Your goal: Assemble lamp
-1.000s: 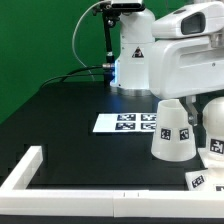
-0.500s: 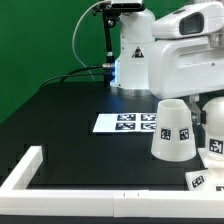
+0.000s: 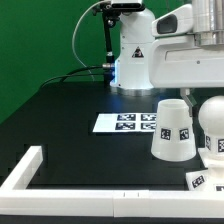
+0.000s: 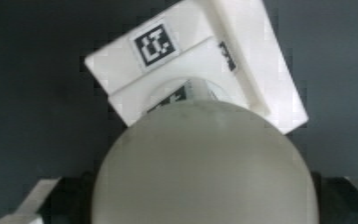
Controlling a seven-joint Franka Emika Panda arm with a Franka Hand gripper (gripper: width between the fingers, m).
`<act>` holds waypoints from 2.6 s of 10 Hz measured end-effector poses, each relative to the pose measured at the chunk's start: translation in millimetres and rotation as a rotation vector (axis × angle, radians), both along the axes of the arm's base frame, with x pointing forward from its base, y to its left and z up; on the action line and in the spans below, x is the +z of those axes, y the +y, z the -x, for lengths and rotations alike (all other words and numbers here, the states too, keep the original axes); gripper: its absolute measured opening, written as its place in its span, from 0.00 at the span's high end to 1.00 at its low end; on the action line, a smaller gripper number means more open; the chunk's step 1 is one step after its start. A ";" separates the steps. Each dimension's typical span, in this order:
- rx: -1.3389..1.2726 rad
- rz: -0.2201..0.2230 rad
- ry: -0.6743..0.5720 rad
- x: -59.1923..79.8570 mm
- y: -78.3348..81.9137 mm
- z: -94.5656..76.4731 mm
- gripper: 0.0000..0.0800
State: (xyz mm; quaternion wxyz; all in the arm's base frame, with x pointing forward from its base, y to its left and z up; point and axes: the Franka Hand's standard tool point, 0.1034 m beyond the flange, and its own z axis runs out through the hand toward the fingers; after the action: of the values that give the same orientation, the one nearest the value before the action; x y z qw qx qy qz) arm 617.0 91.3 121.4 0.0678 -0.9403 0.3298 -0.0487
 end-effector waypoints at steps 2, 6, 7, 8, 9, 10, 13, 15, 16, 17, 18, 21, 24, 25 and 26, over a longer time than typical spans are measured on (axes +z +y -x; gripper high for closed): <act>-0.101 -0.021 0.012 0.1 -0.2 0.2 0.29; -0.498 -0.138 0.088 0.2 2.0 1.6 0.29; -0.615 -0.171 0.107 0.2 4.1 1.5 0.29; -0.675 -0.184 0.116 0.5 7.5 1.7 0.29; -0.666 -0.183 0.115 0.5 7.2 1.6 0.29; -0.660 -0.183 0.115 0.3 7.6 1.8 0.18; -0.478 -0.161 0.121 4.1 9.2 1.2 0.13; -0.156 -0.125 0.125 11.3 12.3 -7.3 0.13; -0.124 -0.120 0.107 8.7 11.1 -7.6 0.13; -0.056 -0.113 0.099 7.7 10.8 -6.9 0.13; 0.017 -0.106 0.088 7.7 10.7 -7.1 0.13; 0.447 0.028 0.055 2.6 -0.4 -5.8 0.13; 0.785 0.120 0.047 -1.5 2.5 -8.0 0.13; 0.844 0.122 0.042 -1.5 1.5 -8.2 0.13; 0.907 0.127 0.036 -2.7 0.0 -8.5 0.13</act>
Offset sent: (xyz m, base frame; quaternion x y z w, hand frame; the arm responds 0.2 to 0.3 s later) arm 0.0000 0.0000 0.0000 0.0000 0.0000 0.1938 0.9810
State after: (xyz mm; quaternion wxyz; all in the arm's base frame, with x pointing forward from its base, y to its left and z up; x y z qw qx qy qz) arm 625.5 91.3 118.7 0.0189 -0.9927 -0.1175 -0.0179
